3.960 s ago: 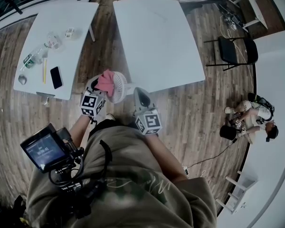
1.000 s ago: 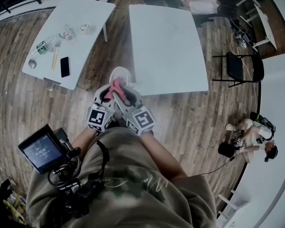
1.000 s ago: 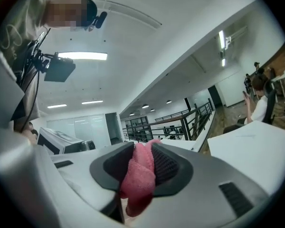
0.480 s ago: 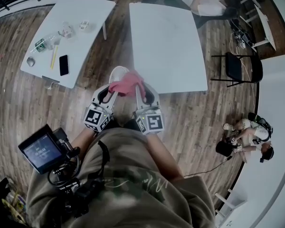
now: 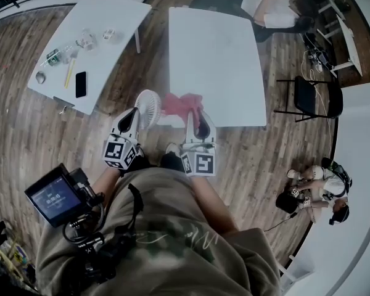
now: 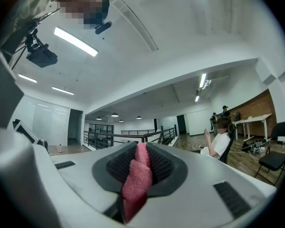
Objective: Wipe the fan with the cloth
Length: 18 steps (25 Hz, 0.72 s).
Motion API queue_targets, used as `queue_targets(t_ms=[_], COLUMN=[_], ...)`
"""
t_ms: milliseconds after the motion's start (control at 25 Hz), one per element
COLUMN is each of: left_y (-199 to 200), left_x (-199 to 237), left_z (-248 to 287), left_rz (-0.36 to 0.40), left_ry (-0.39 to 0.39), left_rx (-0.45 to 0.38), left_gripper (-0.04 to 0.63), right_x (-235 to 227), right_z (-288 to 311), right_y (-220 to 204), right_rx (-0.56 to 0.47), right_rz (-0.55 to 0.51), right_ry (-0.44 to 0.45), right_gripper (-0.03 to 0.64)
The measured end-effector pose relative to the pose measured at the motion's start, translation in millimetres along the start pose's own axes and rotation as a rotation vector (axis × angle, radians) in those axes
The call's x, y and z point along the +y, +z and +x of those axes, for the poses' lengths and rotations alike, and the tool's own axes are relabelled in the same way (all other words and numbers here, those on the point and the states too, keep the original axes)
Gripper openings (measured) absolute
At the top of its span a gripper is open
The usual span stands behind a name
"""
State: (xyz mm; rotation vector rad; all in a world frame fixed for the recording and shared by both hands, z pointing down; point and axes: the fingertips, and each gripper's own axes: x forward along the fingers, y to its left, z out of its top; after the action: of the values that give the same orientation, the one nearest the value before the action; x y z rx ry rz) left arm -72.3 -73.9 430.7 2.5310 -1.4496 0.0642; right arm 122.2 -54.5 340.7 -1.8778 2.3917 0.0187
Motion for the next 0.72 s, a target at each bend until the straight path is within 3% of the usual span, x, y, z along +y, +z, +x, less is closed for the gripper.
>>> queue_targets(t_ms=[160,400,720], left_y=[-3.8,-3.2,-0.2], left_x=[-16.2,-28.2,-19.9], left_z=[8.2,9.5,8.5], left_rz=[0.018,0.042,0.036], left_ry=[0.038,0.071,0.125], left_rx=[0.019,0.03,0.012], left_gripper=[0.021,0.02,0.02], right_x=[-5.1,34.9,83.9], right_z=[4.8,13.0,31.4], right_y=[-8.0,-50.5,-72.1], right_rx=[0.029,0.149,0.194], right_rz=[0.014,0.066,0.063], right_ry=[0.086,0.25,0.449], right_gripper=[0.071,0.074,0.077])
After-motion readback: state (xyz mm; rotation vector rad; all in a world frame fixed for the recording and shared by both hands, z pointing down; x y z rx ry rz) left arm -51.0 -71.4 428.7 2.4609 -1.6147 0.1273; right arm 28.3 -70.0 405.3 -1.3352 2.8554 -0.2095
